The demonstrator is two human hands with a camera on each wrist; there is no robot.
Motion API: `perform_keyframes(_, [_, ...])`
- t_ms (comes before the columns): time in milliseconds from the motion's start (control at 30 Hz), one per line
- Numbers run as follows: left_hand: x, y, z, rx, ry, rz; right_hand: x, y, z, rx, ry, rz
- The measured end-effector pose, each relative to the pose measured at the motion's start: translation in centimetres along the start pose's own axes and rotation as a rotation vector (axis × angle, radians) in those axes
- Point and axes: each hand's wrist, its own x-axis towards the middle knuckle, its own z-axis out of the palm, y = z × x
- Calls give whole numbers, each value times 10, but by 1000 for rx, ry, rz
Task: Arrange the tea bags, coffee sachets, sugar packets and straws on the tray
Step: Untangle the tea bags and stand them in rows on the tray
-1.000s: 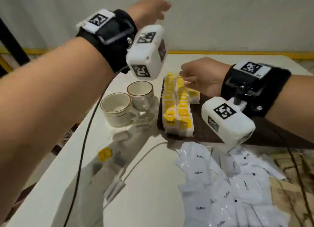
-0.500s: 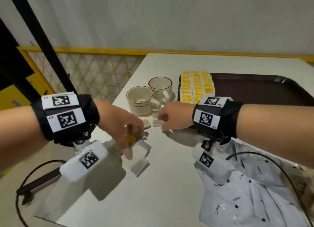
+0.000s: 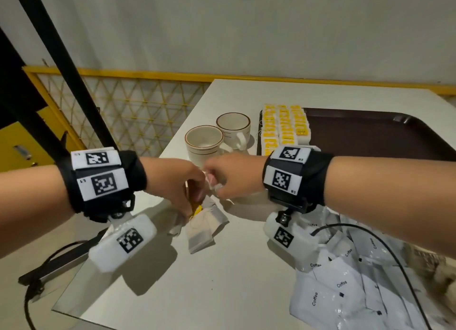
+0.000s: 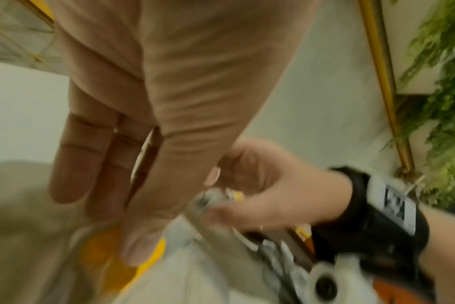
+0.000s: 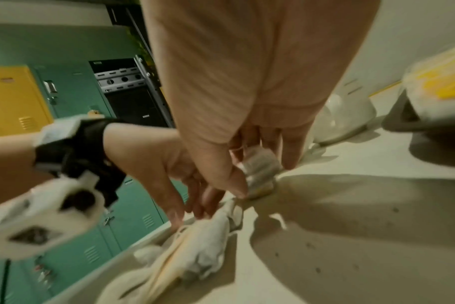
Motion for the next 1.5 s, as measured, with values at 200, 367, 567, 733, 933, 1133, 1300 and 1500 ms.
perform_keyframes(200, [-19, -13, -8, 33, -158, -70, 4, 0, 15, -132, -115, -3])
perform_keyframes(367, [-12, -19, 14, 60, -176, -65, -5, 7, 10, -194, -87, 67])
perform_keyframes(567, [-10, -28, 4, -7, -187, -59, -11, 9, -22, 43, 48, 152])
perform_keyframes(733, [-24, -36, -14, -249, -135, -19, -23, 0, -31, 486, -16, 222])
perform_keyframes(933, [-30, -33, -7, -320, -184, -27, -23, -8, -2, 302, -4, 173])
perform_keyframes(1133, [-30, -24, -6, -355, -210, -36, -18, -18, 22, 52, -103, 233])
perform_keyframes(1300, [-27, -19, -8, -450, -194, 14, -5, -16, 22, 4, -111, 153])
perform_keyframes(1500, [-24, -8, -11, -585, -186, 172, -11, -8, 8, 92, -74, 141])
